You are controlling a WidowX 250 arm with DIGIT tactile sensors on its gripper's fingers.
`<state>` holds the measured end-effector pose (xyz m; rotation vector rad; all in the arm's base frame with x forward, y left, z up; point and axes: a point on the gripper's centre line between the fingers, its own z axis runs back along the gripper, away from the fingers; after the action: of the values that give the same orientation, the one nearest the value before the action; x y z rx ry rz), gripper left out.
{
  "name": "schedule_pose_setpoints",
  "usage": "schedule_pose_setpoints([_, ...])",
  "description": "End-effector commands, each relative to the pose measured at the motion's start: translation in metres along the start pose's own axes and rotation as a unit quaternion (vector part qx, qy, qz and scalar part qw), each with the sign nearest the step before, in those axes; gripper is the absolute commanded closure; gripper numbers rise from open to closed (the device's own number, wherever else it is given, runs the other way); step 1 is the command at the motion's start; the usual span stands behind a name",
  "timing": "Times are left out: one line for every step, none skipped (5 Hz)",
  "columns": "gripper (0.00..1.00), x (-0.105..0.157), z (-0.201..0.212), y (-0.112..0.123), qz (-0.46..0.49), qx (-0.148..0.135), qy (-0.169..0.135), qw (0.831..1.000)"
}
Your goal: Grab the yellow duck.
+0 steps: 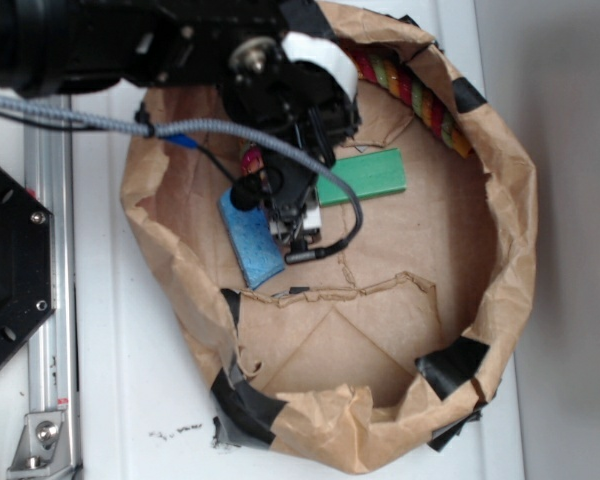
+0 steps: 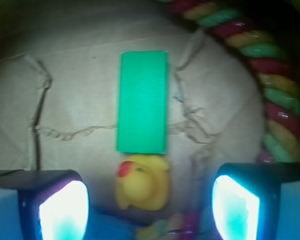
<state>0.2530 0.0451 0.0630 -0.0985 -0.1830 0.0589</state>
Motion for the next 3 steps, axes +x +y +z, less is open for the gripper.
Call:
schedule_pose_setpoints([0.00,0.008,0.003,0.007,0.007,0.014,-0.018,1.000])
schedule_pose_setpoints([0.00,0.013,-0.003,0.010,0.019,0.021,-0.024,0.999])
schedule_pose_setpoints([0.00,0.014,-0.008,0.013,0.022,0.040,-0.024,0.999])
